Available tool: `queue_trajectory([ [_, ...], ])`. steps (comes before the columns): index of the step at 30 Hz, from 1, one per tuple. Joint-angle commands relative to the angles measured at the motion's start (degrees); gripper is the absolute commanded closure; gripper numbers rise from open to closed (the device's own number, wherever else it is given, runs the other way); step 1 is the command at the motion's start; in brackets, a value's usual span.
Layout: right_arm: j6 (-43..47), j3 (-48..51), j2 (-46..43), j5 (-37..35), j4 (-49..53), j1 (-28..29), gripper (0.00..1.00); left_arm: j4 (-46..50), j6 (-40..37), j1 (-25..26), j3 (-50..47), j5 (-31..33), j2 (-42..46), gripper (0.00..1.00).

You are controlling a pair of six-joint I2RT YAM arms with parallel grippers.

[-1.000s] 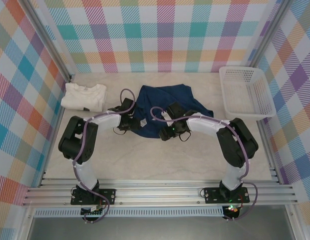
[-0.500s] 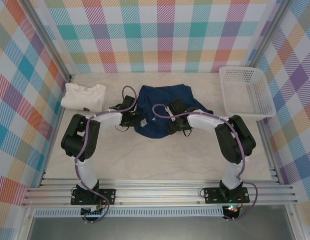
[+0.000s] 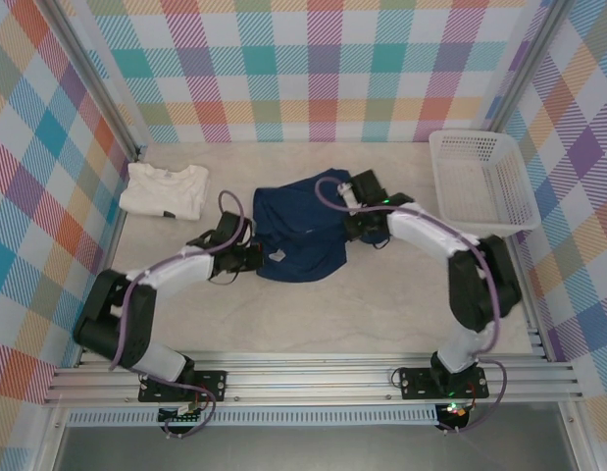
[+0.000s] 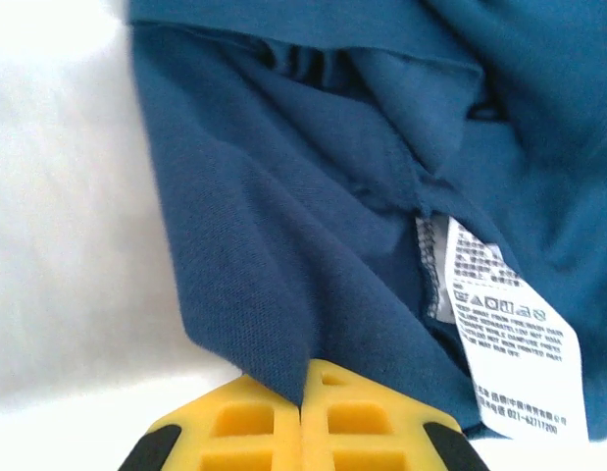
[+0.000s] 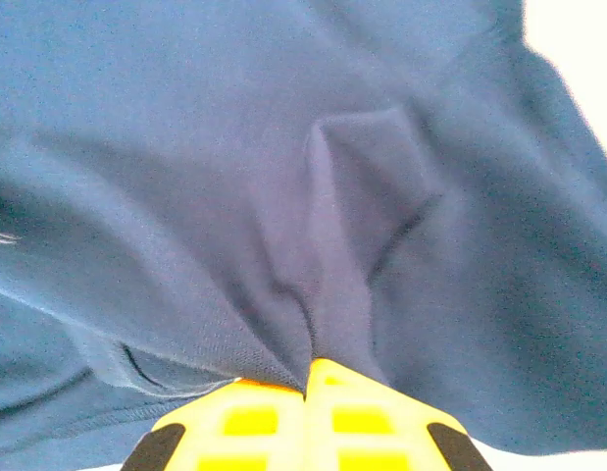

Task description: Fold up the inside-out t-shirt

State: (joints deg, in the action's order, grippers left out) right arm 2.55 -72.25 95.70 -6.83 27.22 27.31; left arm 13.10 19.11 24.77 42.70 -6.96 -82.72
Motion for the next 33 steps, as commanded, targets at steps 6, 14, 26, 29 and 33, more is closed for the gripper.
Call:
queue_trajectory([
  [6,-3.02,-3.98,-2.45,13.63,3.95,-4.18,1.00,1.67,-0.41,1.38,-3.50,4.68,8.77,0.50],
  [14,-4.46,-6.35,1.22,16.16,4.31,-5.54,1.00,-7.27,-8.25,3.74,5.00,1.53,1.31,0.33],
  [26,-6.85,-11.09,3.33,20.33,4.35,-10.04,1.00,-3.33,-16.10,5.64,24.52,-0.41,-21.16,0.37],
  [29,-7.02,-11.92,4.63,20.62,4.24,-10.08,1.00,-3.81,-15.82,5.62,28.53,-1.34,-25.56,0.47],
  [33,-7.29,-13.59,6.66,20.80,4.13,-10.86,1.00,-2.92,-15.68,5.55,33.32,-1.33,-30.39,0.79],
])
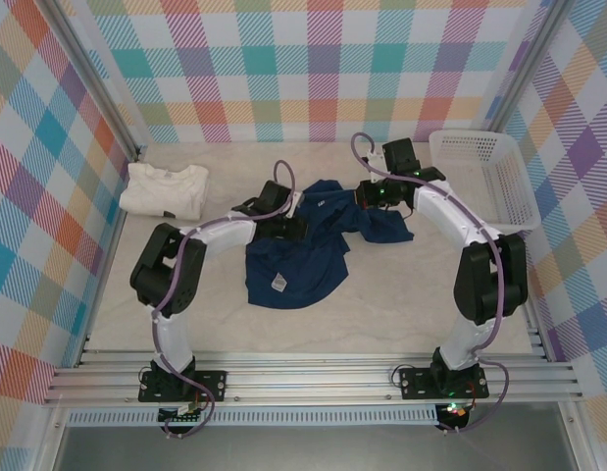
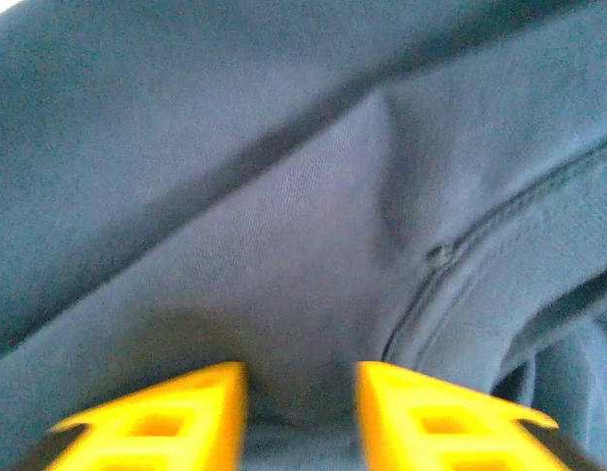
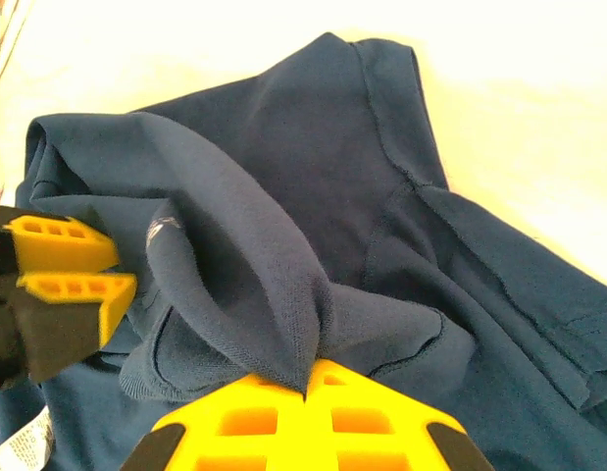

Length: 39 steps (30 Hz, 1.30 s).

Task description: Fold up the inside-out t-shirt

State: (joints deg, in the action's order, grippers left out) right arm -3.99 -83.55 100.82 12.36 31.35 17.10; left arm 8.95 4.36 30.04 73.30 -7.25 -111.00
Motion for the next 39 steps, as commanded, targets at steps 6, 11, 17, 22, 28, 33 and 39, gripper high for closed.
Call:
queue_trajectory([
  [6,-0.81,-8.81,7.60,-1.77,2.57,-1.56,0.99,-0.18,0.37,-1.81,1.64,-0.60,-0.12,1.00],
  [11,-0.96,-13.47,12.06,-9.73,5.14,-1.55,0.68,-4.61,4.83,-5.63,-3.54,-2.11,4.12,1.00],
  [17,0.63,-1.16,4.42,-9.40,0.98,-1.37,0.47,-4.04,5.66,-6.58,-3.69,-3.39,4.48,1.00],
  [22,-0.92,10.02,0.18,-6.22,-3.21,-1.29,0.41,-3.68,5.66,-6.58,-2.83,-4.31,4.08,1.00],
  [28,-0.41,6.98,6.04,-6.22,-5.33,-1.58,0.42,-3.88,5.66,-6.58,-2.82,-4.32,4.08,1.00],
  [33,-0.05,3.08,9.65,-4.72,-8.23,-2.53,0.58,-4.65,5.92,-6.58,-3.31,-3.19,4.93,1.00],
  [39,0.43,3.39,7.32,-3.75,-9.17,-3.04,1.00,-6.82,7.86,-6.67,-5.28,0.15,9.56,1.00],
])
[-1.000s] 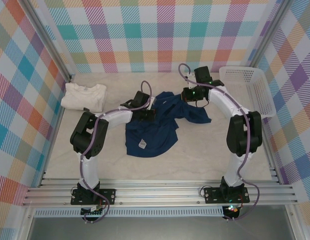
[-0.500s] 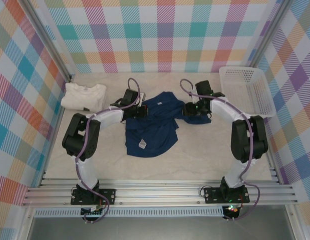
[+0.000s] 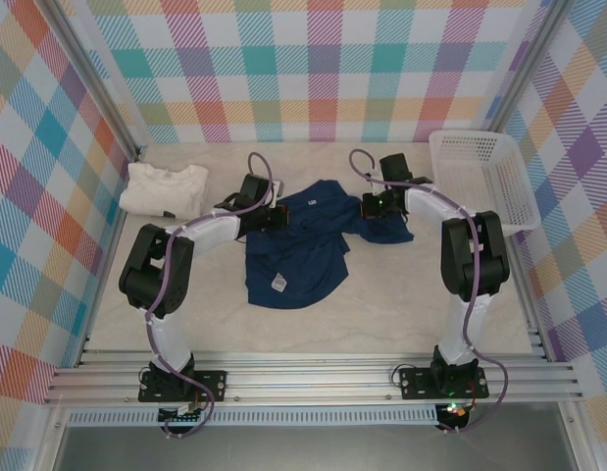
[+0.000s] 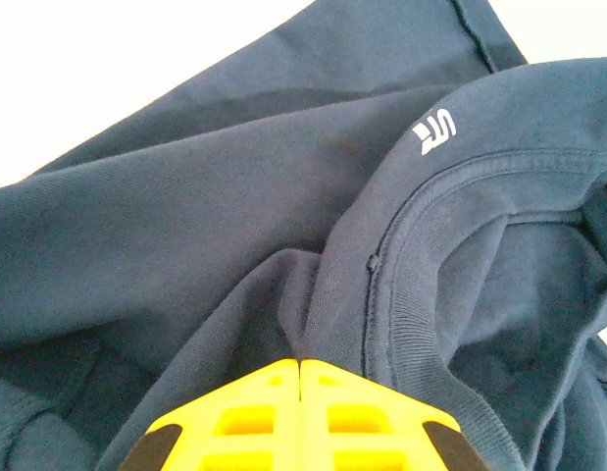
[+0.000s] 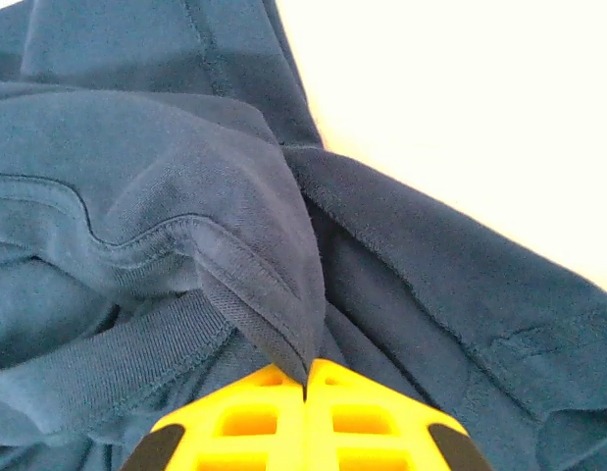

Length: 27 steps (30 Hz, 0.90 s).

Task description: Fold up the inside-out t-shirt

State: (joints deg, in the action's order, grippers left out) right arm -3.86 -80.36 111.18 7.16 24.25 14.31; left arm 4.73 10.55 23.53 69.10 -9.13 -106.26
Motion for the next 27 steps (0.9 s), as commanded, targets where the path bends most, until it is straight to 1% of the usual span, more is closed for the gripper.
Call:
queue_trajectory([
  [1,0.09,1.80,-5.95,1.41,-3.18,-0.24,1.00,-2.90,2.16,-0.15,-1.47,2.33,6.55,1.00],
  [3,-0.67,5.28,-12.41,2.22,-5.55,-0.24,1.00,-3.74,3.17,-0.13,-2.62,2.57,10.10,1.00],
  [7,-3.25,11.39,-25.16,6.54,-10.83,-0.09,1.00,-5.67,5.25,-0.15,-5.34,3.40,17.74,1.00],
  [10,-3.32,12.91,-32.48,7.34,-11.82,0.43,1.00,-5.35,5.38,-0.16,-6.32,5.82,23.48,1.00],
  [13,-0.61,12.84,-39.85,6.79,-12.39,2.06,1.00,-5.00,4.61,-0.06,-6.53,9.27,30.16,1.00],
  [17,3.74,8.24,-47.95,4.92,-9.34,5.15,1.00,-1.64,1.61,0.44,-3.05,13.47,39.37,1.00],
  [22,7.28,-0.72,-54.19,2.88,-2.87,9.54,1.00,3.64,-0.37,2.00,3.39,16.88,50.28,1.00],
  [24,8.00,-3.79,-56.42,2.08,-0.70,10.90,1.00,6.02,-0.93,2.48,6.53,17.29,53.49,1.00],
  [27,7.56,-8.92,-59.27,2.65,1.76,11.25,1.00,9.70,-1.32,2.76,12.15,17.09,56.50,1.00],
])
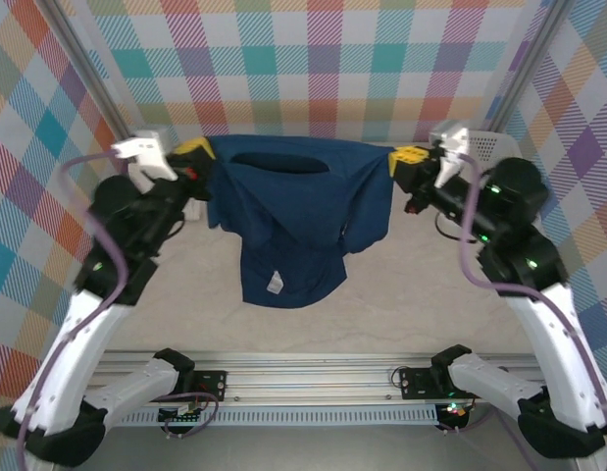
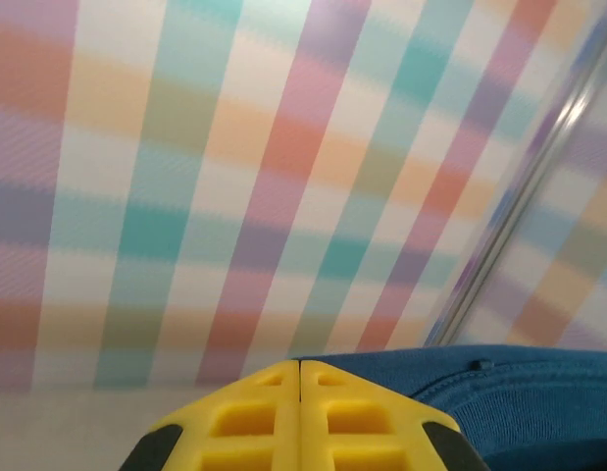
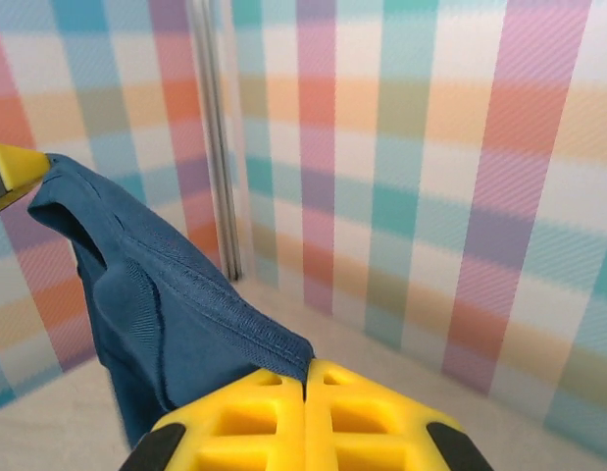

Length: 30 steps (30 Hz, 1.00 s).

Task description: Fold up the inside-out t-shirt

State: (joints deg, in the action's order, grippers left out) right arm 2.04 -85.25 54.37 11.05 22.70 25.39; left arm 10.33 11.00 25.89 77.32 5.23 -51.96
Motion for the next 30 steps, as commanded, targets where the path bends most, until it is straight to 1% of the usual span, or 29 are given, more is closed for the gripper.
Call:
queue_trajectory([
  [1,1.31,-5.79,-3.08,-0.99,4.17,0.19,1.00,5.04,-1.86,0.46,5.95,2.67,2.65,1.00],
  [2,0.87,-7.18,-3.49,-0.79,4.84,0.21,1.00,7.72,-1.89,0.41,7.88,2.26,2.79,1.00],
  [6,-0.40,-12.45,-4.13,-0.01,7.33,0.20,1.00,12.02,-2.19,0.47,15.53,0.90,2.17,1.00],
  [8,-0.56,-13.84,-3.62,-1.25,8.08,0.19,1.00,13.58,-2.29,0.47,17.88,1.33,0.23,1.00],
  [10,-0.69,-13.77,-1.73,-3.15,8.59,0.20,1.00,16.91,-1.72,0.44,19.16,0.05,-3.37,1.00],
  [11,-0.69,-13.57,-0.52,-4.42,9.23,0.12,1.00,17.50,-1.37,0.48,18.29,-0.93,-4.76,1.00],
  [13,-0.90,-12.20,2.18,-6.90,10.17,0.20,1.00,15.46,-0.76,0.48,12.90,-5.25,-6.55,1.00],
  [15,-0.99,-9.45,4.40,-9.71,9.83,0.15,1.00,8.54,1.82,0.74,2.78,-11.49,-7.24,1.00],
  [16,-0.99,-8.45,5.67,-11.38,9.98,0.24,1.00,6.18,2.69,1.32,-1.44,-13.82,-8.06,1.00],
  [17,-0.80,-7.82,6.84,-12.59,10.17,0.11,1.00,3.09,3.12,2.16,-4.61,-14.85,-8.85,0.98],
  [20,-0.62,-6.33,10.30,-14.96,10.78,0.15,1.00,-1.95,3.96,5.90,-13.23,-16.37,-12.53,0.90],
  [21,-0.55,-5.65,11.40,-15.81,10.83,0.10,1.00,-4.31,4.46,7.55,-15.76,-16.99,-14.05,0.85],
  [25,0.35,-3.00,17.14,-20.52,10.83,-0.60,1.00,-9.01,5.07,15.06,-19.48,-17.43,-20.04,0.73],
  [28,-0.45,-1.29,20.98,-19.09,9.84,-2.35,1.00,-12.01,6.30,20.07,-20.75,-17.10,-24.02,0.65],
  [30,-1.25,-0.97,23.19,-17.24,9.41,-3.50,1.00,-13.65,7.87,22.18,-21.07,-17.08,-27.43,0.61],
])
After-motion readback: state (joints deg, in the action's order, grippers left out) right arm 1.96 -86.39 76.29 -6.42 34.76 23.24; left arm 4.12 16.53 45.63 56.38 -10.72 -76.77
